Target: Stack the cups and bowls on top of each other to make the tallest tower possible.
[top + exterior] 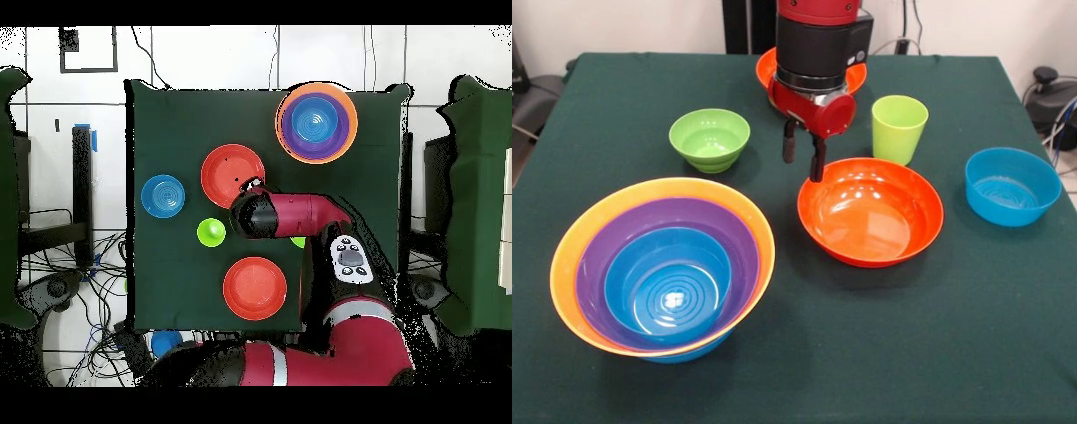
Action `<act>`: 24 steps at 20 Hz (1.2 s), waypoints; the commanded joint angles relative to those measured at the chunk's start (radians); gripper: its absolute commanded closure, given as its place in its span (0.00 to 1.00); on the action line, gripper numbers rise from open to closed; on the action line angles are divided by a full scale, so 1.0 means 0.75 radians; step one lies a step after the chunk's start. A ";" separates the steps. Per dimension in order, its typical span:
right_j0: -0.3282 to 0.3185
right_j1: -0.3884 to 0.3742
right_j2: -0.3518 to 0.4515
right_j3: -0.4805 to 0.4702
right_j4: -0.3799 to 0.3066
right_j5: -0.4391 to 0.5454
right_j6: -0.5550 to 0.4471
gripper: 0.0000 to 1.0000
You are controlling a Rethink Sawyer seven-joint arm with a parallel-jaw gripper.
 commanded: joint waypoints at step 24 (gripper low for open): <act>0.080 0.228 0.017 -0.047 -0.129 -0.082 -0.080 0.00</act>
